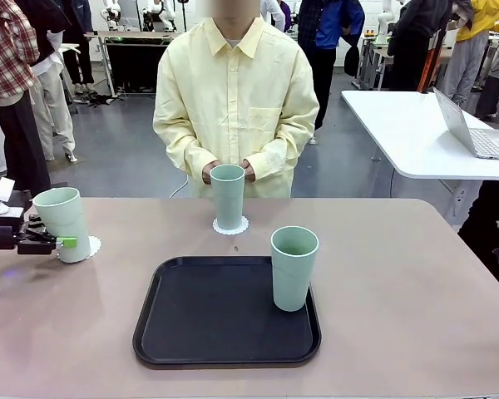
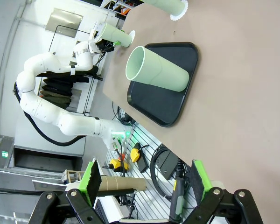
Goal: Place coasters on the table and set cups on them.
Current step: Take one Reusable plastic cup from the Flat Tray and place it on a coaster set by the human.
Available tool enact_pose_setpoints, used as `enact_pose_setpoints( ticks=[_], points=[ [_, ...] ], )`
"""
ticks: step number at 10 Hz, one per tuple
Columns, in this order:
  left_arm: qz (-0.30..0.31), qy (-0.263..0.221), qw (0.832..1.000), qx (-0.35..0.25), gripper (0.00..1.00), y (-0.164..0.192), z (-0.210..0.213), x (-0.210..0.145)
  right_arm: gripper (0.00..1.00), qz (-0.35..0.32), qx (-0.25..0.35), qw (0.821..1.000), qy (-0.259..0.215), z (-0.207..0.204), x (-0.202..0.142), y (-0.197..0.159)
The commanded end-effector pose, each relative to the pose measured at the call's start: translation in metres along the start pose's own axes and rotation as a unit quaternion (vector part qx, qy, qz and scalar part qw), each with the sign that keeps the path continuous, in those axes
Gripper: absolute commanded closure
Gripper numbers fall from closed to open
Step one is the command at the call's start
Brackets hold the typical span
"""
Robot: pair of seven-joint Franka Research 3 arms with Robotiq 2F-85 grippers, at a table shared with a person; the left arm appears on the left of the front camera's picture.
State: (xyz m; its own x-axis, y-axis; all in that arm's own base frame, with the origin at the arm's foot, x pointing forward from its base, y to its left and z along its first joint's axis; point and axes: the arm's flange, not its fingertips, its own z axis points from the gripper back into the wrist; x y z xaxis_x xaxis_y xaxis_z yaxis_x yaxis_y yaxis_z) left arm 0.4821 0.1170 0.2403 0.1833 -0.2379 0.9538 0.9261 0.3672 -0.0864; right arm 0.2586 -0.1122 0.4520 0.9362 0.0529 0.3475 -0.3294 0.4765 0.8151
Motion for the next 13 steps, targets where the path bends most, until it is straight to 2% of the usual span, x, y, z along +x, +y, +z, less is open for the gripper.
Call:
enact_pose_setpoints(
  ticks=[1,6,10,13],
  points=[
    [-0.023,-0.019,1.0,0.006,0.16,0.0044,-0.0012,-0.0012,0.0,0.009,0.014,1.0,-0.009,-0.0007,0.0031,-0.0007],
    [-0.036,-0.03,0.999,0.015,0.16,0.0044,-0.0024,-0.0019,0.0,0.009,0.014,1.0,-0.009,-0.0007,0.0031,-0.0007],
    [-0.055,-0.016,0.997,0.042,0.16,0.0026,-0.0019,-0.0063,0.0,0.009,0.014,1.0,-0.009,-0.0007,0.0031,-0.0007],
    [-0.049,-0.014,0.998,0.04,0.16,0.0009,-0.0028,-0.0108,0.0,0.009,0.014,1.0,-0.009,-0.0007,0.0031,-0.0007]
  ],
)
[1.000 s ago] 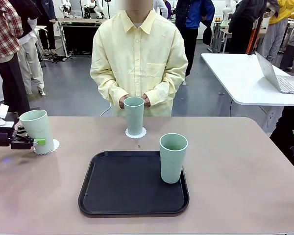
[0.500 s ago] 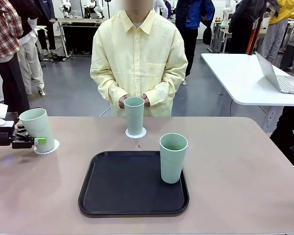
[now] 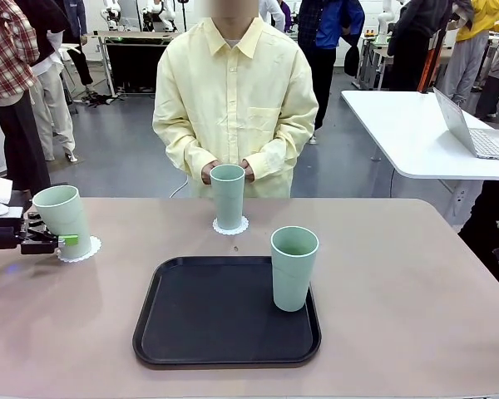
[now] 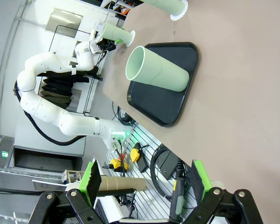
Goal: Place coasters on the table and set cups on them.
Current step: Take one Reusable plastic cup from the Flat Tray and place it on a coaster set by the human.
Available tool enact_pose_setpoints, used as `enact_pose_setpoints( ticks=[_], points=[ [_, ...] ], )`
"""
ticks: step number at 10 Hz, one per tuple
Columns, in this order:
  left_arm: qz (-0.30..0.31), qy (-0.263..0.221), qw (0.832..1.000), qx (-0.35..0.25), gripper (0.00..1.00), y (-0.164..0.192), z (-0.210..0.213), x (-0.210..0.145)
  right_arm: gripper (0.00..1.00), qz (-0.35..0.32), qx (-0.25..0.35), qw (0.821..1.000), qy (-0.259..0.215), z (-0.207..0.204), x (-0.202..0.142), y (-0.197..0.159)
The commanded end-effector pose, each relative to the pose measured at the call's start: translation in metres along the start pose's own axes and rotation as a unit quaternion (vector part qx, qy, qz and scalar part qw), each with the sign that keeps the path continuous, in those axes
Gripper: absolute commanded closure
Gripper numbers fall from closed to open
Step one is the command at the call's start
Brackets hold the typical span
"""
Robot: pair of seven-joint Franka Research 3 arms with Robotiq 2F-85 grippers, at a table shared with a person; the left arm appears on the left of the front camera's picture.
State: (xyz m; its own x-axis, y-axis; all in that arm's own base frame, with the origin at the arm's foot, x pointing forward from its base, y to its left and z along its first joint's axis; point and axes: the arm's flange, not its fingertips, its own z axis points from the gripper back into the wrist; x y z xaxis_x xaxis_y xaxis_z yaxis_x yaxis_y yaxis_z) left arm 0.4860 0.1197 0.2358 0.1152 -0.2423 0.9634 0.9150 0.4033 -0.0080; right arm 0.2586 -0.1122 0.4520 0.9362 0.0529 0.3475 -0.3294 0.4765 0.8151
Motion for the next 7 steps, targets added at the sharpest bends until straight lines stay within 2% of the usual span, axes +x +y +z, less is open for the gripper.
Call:
enact_pose_setpoints(
  ticks=[1,3,4,7],
  points=[
    [-0.015,-0.003,1.0,0.009,0.16,-0.0054,-0.0017,-0.0066,0.0,0.009,0.014,1.0,-0.009,-0.0007,0.0031,-0.0007],
    [-0.011,0.0,1.0,0.006,0.16,-0.0057,-0.0011,-0.0074,0.0,0.009,0.014,1.0,-0.009,-0.0007,0.0031,-0.0007],
    [-0.009,0.004,1.0,0.006,0.0,-0.0062,-0.0013,-0.0072,0.0,0.009,0.014,1.0,-0.009,-0.0007,0.0031,-0.0007],
    [-0.012,0.018,1.0,0.005,0.0,-0.0065,0.0004,-0.0042,0.0,0.009,0.014,1.0,-0.009,-0.0007,0.0031,-0.0007]
  ],
)
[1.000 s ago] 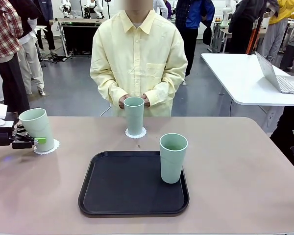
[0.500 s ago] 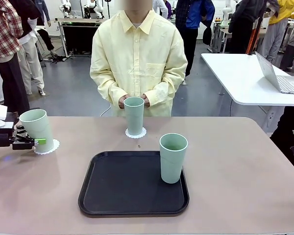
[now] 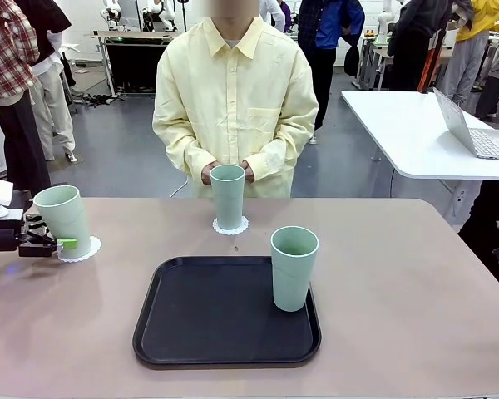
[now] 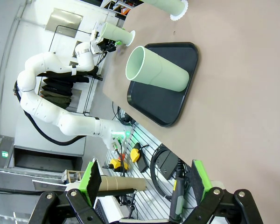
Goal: Place coasters on the table and set cups on them.
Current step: Take one Reusable plastic cup from the Flat Tray and place it on a coaster set by the human.
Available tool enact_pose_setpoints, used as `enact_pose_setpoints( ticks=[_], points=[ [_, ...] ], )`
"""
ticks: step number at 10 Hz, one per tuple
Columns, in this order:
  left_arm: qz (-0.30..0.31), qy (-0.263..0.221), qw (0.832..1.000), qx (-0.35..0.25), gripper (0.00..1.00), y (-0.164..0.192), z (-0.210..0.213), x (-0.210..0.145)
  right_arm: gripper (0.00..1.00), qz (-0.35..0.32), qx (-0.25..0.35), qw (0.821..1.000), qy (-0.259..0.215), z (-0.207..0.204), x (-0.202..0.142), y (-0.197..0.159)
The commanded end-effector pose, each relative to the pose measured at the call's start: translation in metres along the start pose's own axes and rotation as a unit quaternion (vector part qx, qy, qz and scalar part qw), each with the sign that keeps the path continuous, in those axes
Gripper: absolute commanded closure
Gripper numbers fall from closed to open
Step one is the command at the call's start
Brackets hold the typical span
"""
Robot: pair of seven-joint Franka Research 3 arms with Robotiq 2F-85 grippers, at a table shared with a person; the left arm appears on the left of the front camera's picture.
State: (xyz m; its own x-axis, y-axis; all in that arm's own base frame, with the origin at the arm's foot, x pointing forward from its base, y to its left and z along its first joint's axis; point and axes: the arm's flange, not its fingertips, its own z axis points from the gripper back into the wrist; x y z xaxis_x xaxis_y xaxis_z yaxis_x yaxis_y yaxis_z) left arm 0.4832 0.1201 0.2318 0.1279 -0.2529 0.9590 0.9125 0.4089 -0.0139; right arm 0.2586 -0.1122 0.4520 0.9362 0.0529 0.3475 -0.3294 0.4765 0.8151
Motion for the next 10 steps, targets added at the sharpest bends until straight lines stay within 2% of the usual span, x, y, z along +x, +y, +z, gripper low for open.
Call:
enact_pose_setpoints(
  ticks=[1,4,7,10],
  points=[
    [-0.015,0.013,1.0,0.004,0.0,-0.004,0.001,0.001,0.0,0.009,0.014,1.0,-0.009,-0.001,0.003,-0.001],
    [-0.018,0.054,0.998,0.009,0.0,-0.002,0.012,0.007,0.0,0.009,0.014,1.0,-0.009,-0.001,0.003,-0.001],
    [-0.035,0.127,0.991,-0.006,0.0,-0.001,0.031,0.017,0.0,0.009,0.014,1.0,-0.009,-0.001,0.003,-0.001],
    [-0.04,0.193,0.98,-0.003,0.0,-0.006,0.07,0.053,0.0,0.009,0.014,1.0,-0.009,-0.001,0.003,-0.001]
  ],
)
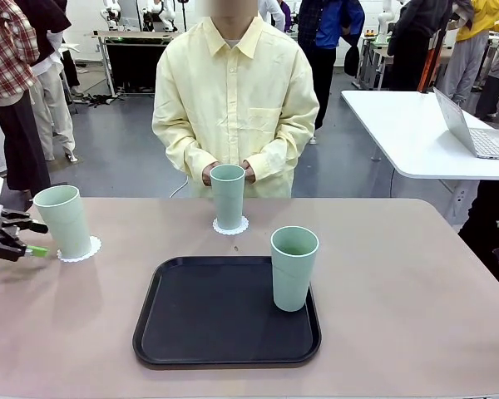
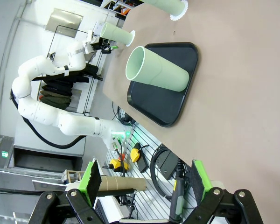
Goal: Place coasters on the table and set cups on them.
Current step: Take one Reusable plastic cup from the Flat Tray and place it on a coaster set by the human.
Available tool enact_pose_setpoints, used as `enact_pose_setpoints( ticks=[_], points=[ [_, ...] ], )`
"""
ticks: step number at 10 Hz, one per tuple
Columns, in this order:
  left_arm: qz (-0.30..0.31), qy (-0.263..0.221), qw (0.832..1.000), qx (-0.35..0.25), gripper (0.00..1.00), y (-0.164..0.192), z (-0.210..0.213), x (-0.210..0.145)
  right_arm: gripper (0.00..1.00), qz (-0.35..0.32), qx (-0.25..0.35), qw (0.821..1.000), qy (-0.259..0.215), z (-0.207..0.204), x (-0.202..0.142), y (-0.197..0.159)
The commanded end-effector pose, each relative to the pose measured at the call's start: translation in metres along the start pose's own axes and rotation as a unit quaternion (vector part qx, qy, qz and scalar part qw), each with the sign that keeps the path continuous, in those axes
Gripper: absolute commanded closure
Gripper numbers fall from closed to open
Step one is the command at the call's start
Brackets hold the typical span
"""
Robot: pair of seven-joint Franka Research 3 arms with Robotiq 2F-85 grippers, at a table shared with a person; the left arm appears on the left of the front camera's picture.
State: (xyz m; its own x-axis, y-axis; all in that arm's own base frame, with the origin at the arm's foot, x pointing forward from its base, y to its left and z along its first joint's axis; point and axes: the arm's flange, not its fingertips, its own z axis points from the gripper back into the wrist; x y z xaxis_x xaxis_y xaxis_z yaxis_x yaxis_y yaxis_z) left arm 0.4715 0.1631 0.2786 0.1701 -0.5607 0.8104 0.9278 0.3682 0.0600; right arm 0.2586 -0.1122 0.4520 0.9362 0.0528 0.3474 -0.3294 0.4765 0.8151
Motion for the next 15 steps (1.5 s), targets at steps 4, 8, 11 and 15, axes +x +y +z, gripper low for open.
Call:
enact_pose_setpoints(
  ticks=[4,8,11,15],
  points=[
    [0.045,0.225,0.97,0.086,0.0,-0.032,0.091,0.099,0.0,0.009,0.014,1.0,-0.009,-0.001,0.003,-0.001],
    [0.077,0.302,0.942,0.122,0.0,-0.062,0.106,0.183,0.0,0.009,0.014,1.0,-0.009,-0.001,0.003,-0.001],
    [0.111,0.362,0.912,0.157,0.0,-0.088,0.098,0.235,0.0,0.009,0.014,1.0,-0.009,-0.001,0.003,-0.001],
    [0.173,0.389,0.889,0.168,0.0,-0.112,0.075,0.267,0.0,0.009,0.014,1.0,-0.009,-0.001,0.003,-0.001]
  ],
)
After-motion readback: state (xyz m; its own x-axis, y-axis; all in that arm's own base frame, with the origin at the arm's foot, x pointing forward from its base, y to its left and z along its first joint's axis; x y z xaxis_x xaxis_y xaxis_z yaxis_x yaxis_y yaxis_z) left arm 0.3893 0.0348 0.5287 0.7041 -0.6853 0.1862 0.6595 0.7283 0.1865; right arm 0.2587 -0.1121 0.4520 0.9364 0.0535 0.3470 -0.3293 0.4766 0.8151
